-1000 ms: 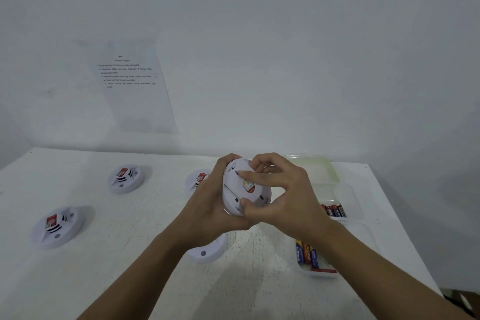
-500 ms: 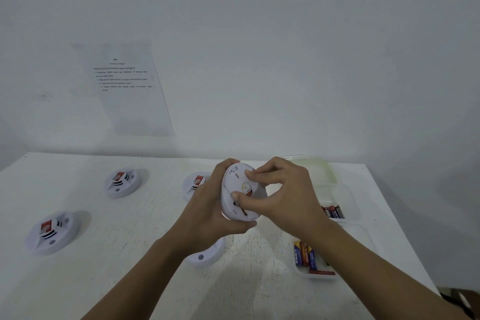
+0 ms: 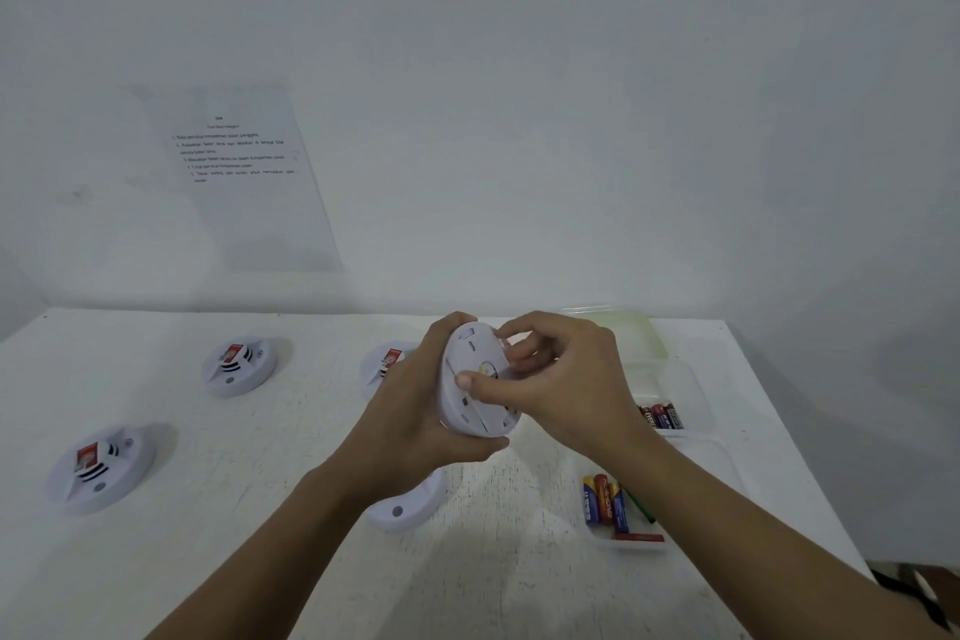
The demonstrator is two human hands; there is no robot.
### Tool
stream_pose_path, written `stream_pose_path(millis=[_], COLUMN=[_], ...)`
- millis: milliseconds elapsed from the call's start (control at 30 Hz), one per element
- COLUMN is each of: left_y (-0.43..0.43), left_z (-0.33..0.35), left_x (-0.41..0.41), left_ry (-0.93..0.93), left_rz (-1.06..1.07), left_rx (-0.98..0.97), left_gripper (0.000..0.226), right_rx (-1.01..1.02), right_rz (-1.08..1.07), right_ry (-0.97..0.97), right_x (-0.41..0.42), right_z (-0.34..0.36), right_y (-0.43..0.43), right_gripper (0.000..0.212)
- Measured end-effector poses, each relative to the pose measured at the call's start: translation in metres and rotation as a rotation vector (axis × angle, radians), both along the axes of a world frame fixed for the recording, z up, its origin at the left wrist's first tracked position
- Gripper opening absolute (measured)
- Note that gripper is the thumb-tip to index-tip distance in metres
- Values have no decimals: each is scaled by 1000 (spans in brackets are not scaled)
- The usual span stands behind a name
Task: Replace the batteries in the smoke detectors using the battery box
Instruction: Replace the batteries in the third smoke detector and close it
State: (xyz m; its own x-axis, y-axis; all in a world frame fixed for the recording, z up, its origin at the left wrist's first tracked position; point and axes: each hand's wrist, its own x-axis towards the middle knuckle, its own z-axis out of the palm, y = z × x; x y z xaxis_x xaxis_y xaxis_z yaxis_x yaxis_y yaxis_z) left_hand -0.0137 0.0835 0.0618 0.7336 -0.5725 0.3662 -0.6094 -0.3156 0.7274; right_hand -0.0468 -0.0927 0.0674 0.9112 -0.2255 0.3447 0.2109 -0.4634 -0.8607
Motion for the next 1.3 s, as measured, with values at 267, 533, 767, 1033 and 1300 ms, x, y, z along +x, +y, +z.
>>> stream_pose_path(millis=[267,533,767,1033,1300], left_y=[0,12,14,15,19], left_z=[0,7,1,-11,-12], left_x=[1,5,5,1,1], left_ry=[14,-6,11,12,-64], left_rz=[-11,-35,-15,42,66], left_rx=[-9,16,-9,-28,-37], left_gripper=[82,92,87,85,85], right_rx=[-76,96,-127,-87,-39], right_rz=[-19,120,70,14,8], right_ry=[23,38,27,33,2], right_x=[0,3,-6,-4,1], right_z=[2,9,8,-4,-5], right_y=[0,-9,5,16,21], right_gripper=[48,36,58,58,58])
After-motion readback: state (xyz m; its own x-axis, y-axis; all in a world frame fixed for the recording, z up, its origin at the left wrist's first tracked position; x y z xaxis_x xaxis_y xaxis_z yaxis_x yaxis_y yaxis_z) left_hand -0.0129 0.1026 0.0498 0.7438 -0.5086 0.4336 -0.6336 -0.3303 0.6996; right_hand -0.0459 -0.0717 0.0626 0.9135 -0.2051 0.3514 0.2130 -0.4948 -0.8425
